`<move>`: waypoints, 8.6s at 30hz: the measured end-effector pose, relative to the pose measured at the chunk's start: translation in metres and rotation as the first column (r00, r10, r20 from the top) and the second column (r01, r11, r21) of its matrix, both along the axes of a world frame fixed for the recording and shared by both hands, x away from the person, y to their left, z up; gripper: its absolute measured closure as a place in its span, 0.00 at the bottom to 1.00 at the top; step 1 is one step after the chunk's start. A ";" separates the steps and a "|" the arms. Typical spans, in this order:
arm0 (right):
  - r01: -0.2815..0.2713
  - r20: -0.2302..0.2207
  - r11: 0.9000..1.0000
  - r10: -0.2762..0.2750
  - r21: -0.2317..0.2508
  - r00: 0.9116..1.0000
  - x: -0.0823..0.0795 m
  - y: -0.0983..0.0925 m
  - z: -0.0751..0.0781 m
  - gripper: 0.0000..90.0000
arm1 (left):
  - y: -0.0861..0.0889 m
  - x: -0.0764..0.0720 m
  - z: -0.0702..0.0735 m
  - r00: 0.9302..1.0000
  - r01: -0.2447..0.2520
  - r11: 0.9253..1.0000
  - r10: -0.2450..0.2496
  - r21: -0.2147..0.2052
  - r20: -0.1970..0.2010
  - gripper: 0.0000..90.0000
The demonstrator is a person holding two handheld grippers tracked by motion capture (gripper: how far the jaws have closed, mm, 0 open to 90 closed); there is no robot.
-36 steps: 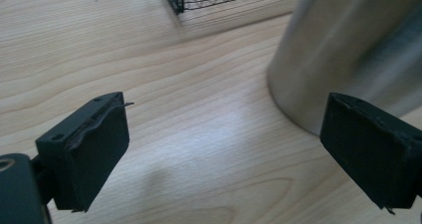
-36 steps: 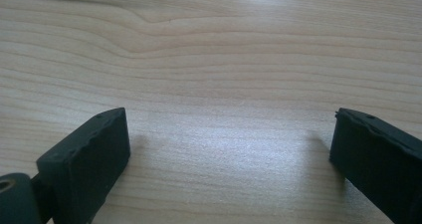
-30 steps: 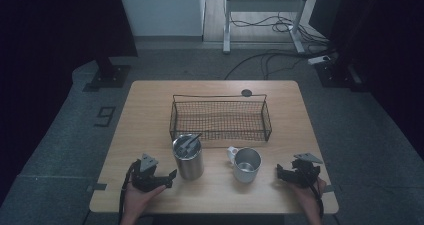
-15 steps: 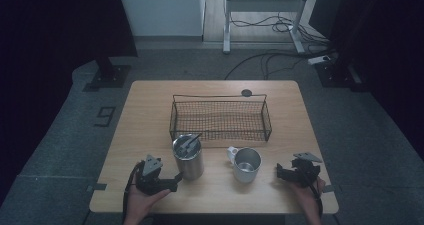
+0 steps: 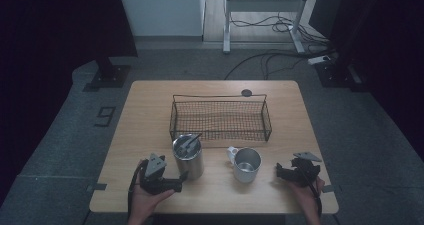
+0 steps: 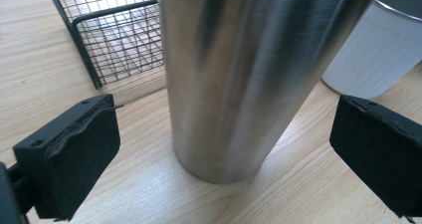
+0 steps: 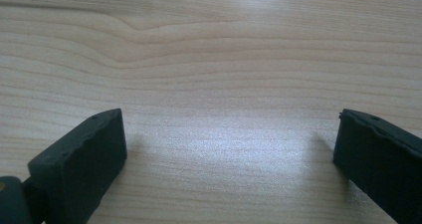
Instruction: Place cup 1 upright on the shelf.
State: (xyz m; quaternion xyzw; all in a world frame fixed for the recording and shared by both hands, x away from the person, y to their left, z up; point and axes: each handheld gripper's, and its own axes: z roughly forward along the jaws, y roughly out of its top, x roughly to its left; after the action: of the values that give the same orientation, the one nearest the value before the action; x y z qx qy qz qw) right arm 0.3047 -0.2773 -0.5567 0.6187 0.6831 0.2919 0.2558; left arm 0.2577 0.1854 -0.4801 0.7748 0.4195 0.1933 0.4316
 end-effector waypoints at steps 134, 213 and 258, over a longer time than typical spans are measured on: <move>0.018 -0.003 1.000 -0.018 0.004 1.000 0.001 -0.001 0.000 0.00 | -0.017 0.053 0.033 0.992 -0.007 0.994 0.021 -0.106 0.126 0.05; 0.022 0.000 1.000 -0.022 0.004 1.000 0.002 -0.001 0.000 0.01 | -0.018 0.096 0.089 0.984 -0.029 0.989 0.054 -0.146 0.168 0.05; 0.020 0.002 1.000 -0.020 0.002 1.000 0.002 -0.001 0.000 0.01 | -0.046 0.144 0.096 0.986 -0.051 0.994 0.066 -0.098 0.155 0.05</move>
State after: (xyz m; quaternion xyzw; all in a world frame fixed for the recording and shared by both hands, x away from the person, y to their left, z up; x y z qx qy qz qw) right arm 0.3064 -0.2784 -0.5569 0.6255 0.6761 0.2908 0.2589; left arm 0.4019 0.1398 -0.3845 0.7233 0.4151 0.2469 0.4936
